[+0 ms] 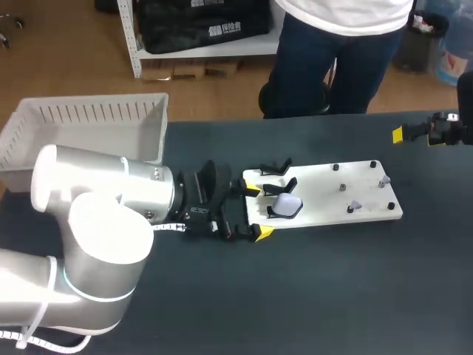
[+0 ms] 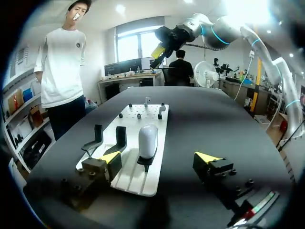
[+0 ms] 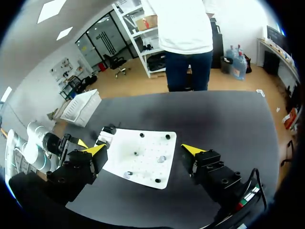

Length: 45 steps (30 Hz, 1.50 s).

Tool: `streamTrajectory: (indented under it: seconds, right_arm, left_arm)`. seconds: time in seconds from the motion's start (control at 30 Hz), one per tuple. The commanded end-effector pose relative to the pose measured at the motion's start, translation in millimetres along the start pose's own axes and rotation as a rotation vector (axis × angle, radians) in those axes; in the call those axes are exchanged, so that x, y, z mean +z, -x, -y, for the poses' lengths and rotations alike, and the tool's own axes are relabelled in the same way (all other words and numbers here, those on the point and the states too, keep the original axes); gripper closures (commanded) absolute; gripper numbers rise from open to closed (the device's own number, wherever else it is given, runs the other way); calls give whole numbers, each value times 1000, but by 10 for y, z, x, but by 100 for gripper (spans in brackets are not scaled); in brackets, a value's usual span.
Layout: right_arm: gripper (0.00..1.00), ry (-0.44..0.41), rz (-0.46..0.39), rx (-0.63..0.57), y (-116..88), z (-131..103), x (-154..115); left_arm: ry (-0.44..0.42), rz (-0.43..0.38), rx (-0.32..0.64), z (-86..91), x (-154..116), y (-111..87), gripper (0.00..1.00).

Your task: Pick up each earbud case from the left stands, insert the matching earbuds, close the lid, and place the case in the box.

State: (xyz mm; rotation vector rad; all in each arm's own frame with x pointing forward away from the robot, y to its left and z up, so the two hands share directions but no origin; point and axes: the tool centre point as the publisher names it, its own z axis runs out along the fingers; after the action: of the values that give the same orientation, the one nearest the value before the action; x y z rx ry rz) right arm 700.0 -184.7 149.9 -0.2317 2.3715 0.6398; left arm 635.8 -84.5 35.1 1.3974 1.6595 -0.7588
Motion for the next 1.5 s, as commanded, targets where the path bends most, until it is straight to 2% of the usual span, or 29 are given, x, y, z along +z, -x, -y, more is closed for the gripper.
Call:
streamTrajectory:
  seconds: [0.03,0.47,0.57,0.63,0.67,0.83,0.97,1.5]
  right_arm:
    - [0,3,-1,-1,3,9,-2]
    - [0,3,-1,-1,3,9,-2]
    - [0,3,-1,-1,3,9,-2]
    - [0,3,-1,-1,3,9,-2]
    - [0,3,-1,-1,3,9,-2]
    - [0,3,-1,-1,3,9,-2]
    - [0,3,-1,-1,3,9,-2]
    - [0,3,-1,-1,3,9,-2]
  left_arm:
    - [-54,-12,9,-120,13,18,0]
    - [-74,-19,3,-164,89,9,0]
    - [-77,-20,1,-154,108,10,11]
    - [-80,-19,0,-152,127,15,35]
    - [-82,-18,-1,-152,136,19,41]
    - [-90,-14,-2,-151,175,48,40]
    - [-98,-9,-4,-156,209,60,44]
    - [-125,-14,-25,-157,392,45,51]
